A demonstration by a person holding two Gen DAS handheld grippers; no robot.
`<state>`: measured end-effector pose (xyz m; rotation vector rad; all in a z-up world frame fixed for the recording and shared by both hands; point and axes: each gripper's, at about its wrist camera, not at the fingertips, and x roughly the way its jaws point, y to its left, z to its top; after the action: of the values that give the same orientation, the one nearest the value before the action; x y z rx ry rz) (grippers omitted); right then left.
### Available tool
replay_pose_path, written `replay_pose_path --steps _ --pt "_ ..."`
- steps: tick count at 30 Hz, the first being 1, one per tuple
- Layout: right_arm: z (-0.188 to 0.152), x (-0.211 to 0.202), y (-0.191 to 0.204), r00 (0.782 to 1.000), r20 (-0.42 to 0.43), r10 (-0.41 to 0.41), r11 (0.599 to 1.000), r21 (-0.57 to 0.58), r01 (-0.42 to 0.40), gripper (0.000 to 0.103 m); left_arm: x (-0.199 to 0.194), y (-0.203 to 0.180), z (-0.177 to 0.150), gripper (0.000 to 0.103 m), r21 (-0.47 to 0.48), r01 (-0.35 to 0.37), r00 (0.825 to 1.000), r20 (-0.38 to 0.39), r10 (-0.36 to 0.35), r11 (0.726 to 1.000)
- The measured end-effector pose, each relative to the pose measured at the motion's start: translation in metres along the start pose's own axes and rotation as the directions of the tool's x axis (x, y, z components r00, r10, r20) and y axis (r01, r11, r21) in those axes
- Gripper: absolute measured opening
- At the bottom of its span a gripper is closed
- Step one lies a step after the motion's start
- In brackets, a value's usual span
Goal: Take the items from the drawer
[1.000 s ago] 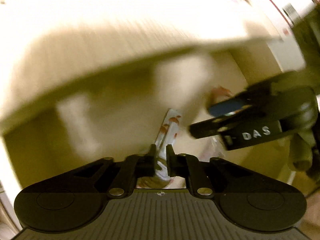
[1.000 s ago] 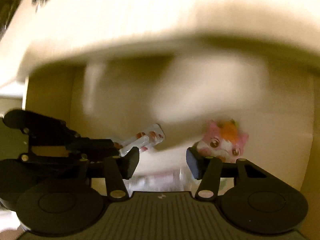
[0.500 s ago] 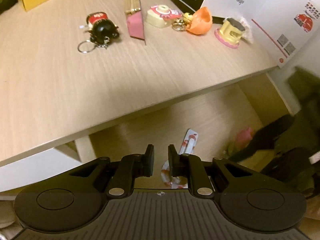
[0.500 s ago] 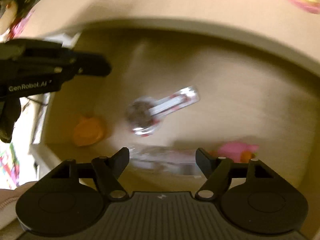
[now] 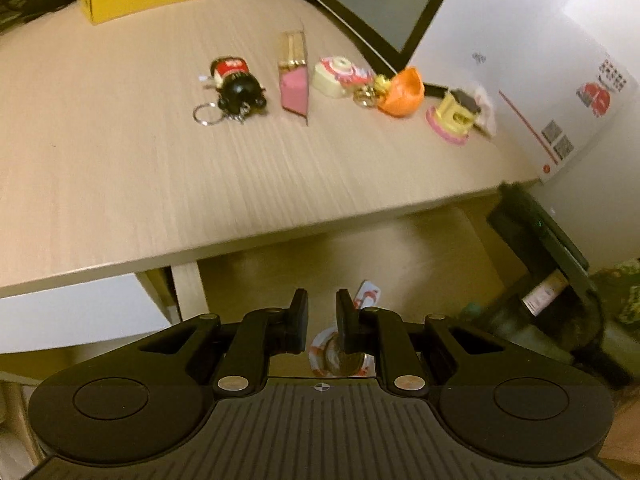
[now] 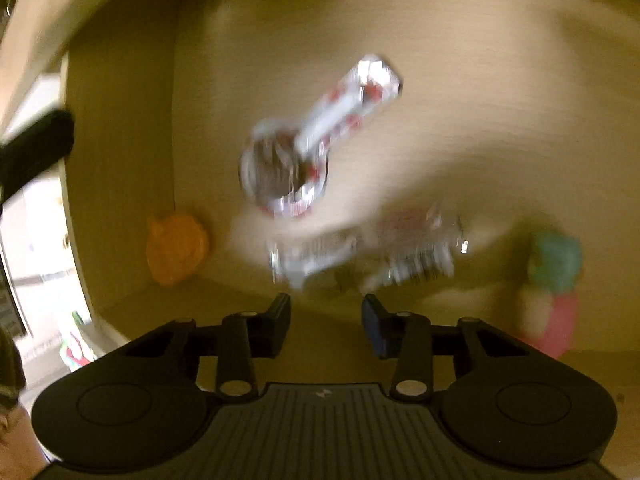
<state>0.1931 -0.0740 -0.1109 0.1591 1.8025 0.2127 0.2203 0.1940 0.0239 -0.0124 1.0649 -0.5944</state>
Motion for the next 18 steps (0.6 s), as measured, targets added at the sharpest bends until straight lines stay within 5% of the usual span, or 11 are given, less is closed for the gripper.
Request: replay_pose_path --steps 4,6,11,15,18 --pt "0.018 -0.01 0.021 0.974 0.217 -0.058 0.986 -0.139 0.09 0.039 -0.009 0.007 0.001 0.016 -0.023 -0.015 1.0 0.024 0.015 1.0" --pt "0.011 -0.02 0.043 0.961 0.274 -0.033 0.949 -0.293 0.116 0.039 -0.01 0.009 0.003 0.016 -0.03 -0.024 0.999 0.035 0.025 0.999" --pt "-0.013 -0.012 0.092 0.977 0.182 0.11 0.833 -0.553 0.009 0.04 -0.015 0.014 0.004 0.016 -0.053 -0.037 0.998 0.055 0.04 0.998" --pt "-0.013 0.018 0.121 0.986 0.148 0.073 0.783 -0.621 0.035 0.037 -0.017 0.017 0.002 0.011 -0.066 -0.066 0.996 0.051 0.07 0.996" --pt "-0.011 0.037 0.131 0.995 0.089 0.033 0.776 -0.63 0.031 0.013 -0.017 0.023 -0.001 0.012 -0.086 -0.068 0.996 0.048 0.072 0.994"
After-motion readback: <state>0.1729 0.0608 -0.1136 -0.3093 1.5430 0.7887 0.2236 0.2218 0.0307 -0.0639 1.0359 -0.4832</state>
